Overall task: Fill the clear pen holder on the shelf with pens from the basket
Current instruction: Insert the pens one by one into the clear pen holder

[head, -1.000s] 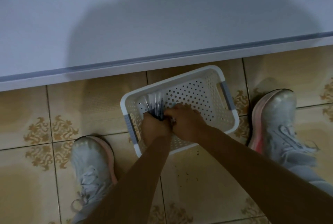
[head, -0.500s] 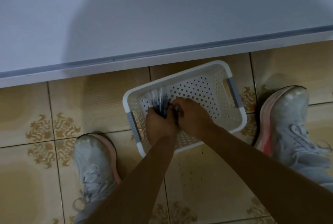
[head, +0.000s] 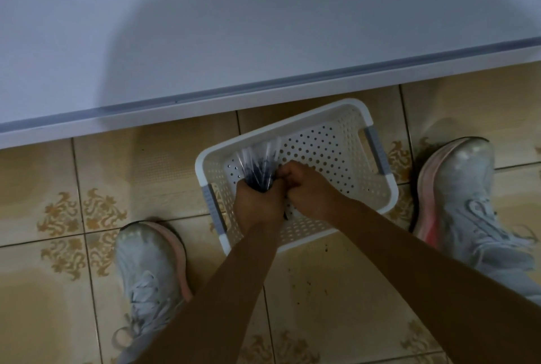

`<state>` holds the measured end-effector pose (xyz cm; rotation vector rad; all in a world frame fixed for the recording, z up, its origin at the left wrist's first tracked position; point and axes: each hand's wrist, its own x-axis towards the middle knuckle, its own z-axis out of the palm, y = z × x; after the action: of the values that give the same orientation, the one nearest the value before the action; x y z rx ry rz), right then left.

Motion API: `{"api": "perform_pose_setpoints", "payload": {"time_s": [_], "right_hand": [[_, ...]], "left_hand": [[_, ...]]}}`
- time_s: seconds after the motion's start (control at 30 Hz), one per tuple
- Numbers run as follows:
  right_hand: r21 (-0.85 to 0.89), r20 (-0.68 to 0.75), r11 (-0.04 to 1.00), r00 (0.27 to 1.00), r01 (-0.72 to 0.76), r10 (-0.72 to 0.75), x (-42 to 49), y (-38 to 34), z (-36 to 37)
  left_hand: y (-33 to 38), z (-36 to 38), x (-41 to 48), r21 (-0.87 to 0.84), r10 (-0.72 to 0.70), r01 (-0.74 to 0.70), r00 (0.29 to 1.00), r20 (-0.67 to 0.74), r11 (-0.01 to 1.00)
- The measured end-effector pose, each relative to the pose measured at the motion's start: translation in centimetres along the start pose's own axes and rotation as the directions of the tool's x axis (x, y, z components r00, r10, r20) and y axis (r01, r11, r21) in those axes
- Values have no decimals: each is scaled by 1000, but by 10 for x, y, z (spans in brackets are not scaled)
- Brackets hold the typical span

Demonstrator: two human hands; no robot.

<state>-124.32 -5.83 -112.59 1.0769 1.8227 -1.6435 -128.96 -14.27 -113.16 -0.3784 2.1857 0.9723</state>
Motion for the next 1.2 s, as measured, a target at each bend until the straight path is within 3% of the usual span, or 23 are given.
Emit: {"api": "perform_pose_setpoints", "payload": {"time_s": [0.2,0.43,0.5,0.67,0.77,0.83,0.93,1.1,1.2], "right_hand": [[0,-36,998,997,68,-68,-22,-2,-16],[120,-258,986,963,114,-80,-78,-29,-33],[185,-331,975,942,120,-54,-98,-39,-34],[404,-434,891,901,209,-15,-149,-84,-40],[564,-329,790,943,240,-51,-187,-123,-62],[661,-292,708,954,250,-64,-214,-146,-76],[698,-310,662,949,274,-66,-247,-180,-86],[632,-468,657,878,410,-99,-299,-230,-94],[587,-517,646,840,489,-166,-332,-254,-100]], "left_hand": [[13,-7,-9,-2,-31,32,982,188,999],[54,-28,-57,23,81,-95,937,340,995],[68,-35,-78,38,166,-195,910,379,980],[108,-57,-132,13,448,-526,737,507,851],[140,-84,-164,-59,492,-586,618,613,808],[163,-104,-185,-65,477,-587,582,659,807],[190,-126,-212,-61,462,-576,582,669,815],[227,-165,-254,-169,460,-482,587,666,860],[233,-188,-274,-305,484,-387,549,682,870]]}}
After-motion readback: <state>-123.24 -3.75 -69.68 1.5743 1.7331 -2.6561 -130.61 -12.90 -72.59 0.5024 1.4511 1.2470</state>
